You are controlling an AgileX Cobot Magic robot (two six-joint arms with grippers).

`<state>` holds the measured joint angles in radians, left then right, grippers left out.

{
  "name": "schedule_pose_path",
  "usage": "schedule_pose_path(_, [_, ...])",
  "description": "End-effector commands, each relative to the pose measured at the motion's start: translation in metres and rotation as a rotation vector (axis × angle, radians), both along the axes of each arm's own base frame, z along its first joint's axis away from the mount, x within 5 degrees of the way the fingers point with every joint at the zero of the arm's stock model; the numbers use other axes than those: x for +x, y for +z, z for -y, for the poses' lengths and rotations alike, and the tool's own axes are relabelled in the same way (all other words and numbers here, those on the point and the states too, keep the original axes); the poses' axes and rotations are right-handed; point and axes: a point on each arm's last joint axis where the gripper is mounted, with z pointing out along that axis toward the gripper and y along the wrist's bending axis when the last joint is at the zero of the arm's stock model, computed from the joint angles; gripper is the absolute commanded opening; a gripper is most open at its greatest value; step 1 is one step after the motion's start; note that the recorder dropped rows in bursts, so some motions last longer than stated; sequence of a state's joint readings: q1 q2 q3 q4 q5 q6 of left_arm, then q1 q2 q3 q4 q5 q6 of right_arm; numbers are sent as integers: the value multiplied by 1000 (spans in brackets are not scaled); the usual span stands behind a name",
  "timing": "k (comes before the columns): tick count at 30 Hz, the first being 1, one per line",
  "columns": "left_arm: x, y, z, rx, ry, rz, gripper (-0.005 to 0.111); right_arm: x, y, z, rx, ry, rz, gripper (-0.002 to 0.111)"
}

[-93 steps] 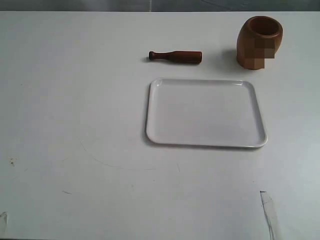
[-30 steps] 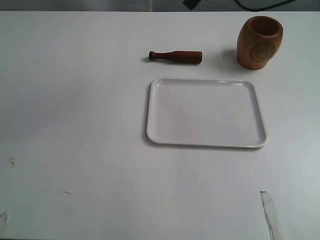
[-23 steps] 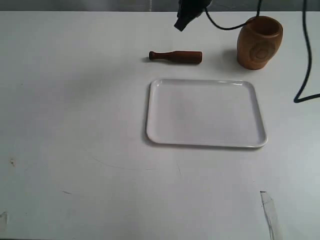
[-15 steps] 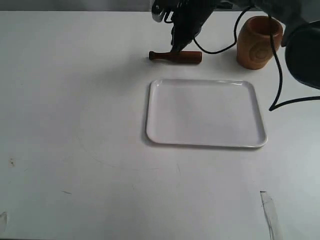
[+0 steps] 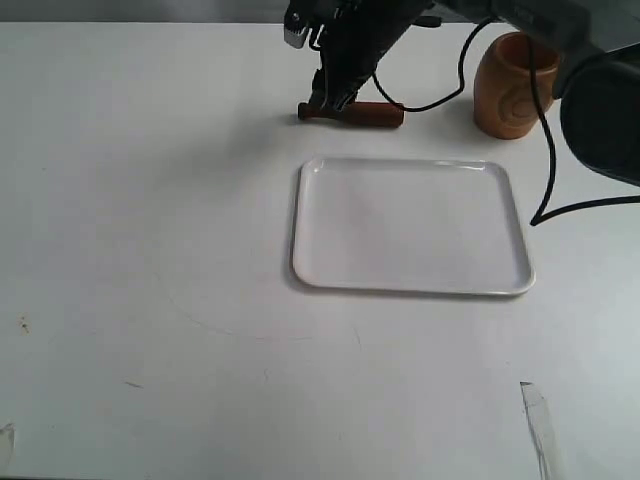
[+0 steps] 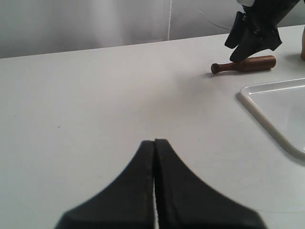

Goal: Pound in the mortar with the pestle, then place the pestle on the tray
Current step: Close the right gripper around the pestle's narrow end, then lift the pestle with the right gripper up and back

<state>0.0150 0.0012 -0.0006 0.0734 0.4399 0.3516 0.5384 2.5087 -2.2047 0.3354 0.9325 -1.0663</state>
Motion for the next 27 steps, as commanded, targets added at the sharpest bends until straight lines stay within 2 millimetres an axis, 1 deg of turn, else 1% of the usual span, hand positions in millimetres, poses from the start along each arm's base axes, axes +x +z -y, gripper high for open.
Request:
schedule_pose_path(1, [0,0,1,-15,-6,4,0,4,-19,-1,-15,1,13,54])
schedule_pose_path(3, [0,0,1,-15,-6,4,0,7,-27,-2,-13,-7,26,54])
schedule_pose_path(8, [0,0,1,-15,-6,4,0,9,-36,-2,-14,-6,43,52])
schedule_pose_path(10, [0,0,1,-15,-6,4,0,9,-39,-2,-17,-4,40,43])
schedule_pose_path(11, [0,0,1,-15,-6,4,0,8,-41,-2,-24,3,30,32])
schedule_pose_path(12, [0,0,1,-15,-6,4,0,7,-43,-2,-34,14,21,24])
schedule_pose_path(13, [0,0,1,-15,-6,4,0,6,-47,-1,-55,41,9,8])
schedule_pose_path(14, [0,0,1,-15,-6,4,0,5,-49,0,-64,44,4,0])
schedule_pose_path(18, [0,0,1,-15,-6,4,0,7,-50,0,-67,34,13,0])
schedule_pose_path(20, [0,0,1,-15,-6,4,0,11,-40,-2,-23,-20,50,0])
schedule_pose_path(21, [0,0,1,-15,-6,4,0,13,-27,-3,19,-44,78,0])
schedule_pose_path(22, [0,0,1,-15,-6,4,0,14,-22,-4,41,-52,85,0])
schedule_pose_path(24, [0,0,1,-15,-6,4,0,15,4,-4,110,-77,112,0])
schedule_pose_path(25, [0,0,1,-15,-6,4,0,16,21,-3,170,-100,128,0])
schedule_pose_path(26, [0,0,1,-15,-6,4,0,17,30,-2,202,-116,135,0])
schedule_pose_path(27, [0,0,1,-15,-6,4,0,19,45,2,256,-139,142,0])
